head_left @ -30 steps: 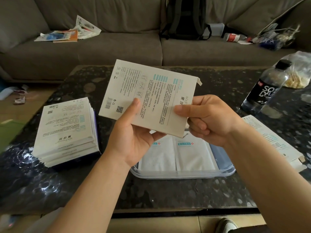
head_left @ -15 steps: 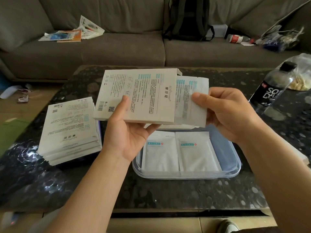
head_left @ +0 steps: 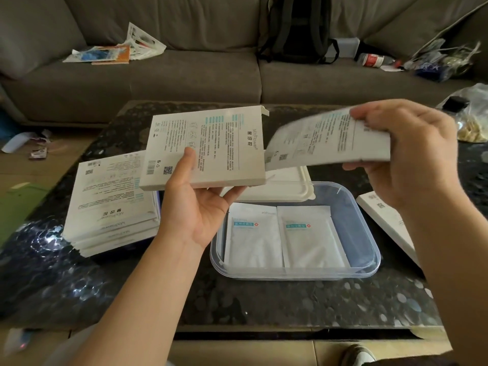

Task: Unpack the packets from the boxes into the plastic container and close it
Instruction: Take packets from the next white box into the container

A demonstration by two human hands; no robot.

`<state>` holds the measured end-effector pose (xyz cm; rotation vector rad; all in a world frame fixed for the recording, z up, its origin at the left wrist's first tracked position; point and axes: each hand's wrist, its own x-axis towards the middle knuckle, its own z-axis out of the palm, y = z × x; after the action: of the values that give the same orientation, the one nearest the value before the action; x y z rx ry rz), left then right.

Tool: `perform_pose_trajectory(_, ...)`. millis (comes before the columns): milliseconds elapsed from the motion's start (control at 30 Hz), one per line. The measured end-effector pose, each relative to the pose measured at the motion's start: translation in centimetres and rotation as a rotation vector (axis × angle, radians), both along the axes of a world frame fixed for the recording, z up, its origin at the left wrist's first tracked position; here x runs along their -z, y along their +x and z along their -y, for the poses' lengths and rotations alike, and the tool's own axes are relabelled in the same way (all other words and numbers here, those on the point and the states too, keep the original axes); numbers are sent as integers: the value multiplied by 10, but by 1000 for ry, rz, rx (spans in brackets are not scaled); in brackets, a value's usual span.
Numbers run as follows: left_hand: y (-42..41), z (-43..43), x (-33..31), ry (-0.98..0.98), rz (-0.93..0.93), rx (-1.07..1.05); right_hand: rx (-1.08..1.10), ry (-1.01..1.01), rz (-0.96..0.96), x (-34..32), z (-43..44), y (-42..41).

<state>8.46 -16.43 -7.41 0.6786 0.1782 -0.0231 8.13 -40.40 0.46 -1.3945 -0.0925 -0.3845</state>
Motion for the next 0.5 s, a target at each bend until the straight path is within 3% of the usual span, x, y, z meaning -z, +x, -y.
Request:
perform_pose_trajectory(133,0,0,1,0,-5,-19,-232,30,-11,-6,9,-4)
perform_pose_trajectory(300,1,-1,1,28,-17,-41,-162,-286,40,-7,9,-8)
perform_pose_trajectory(500,1,-3,0,43,-18,-71,46,-315,11,-6,9,-5)
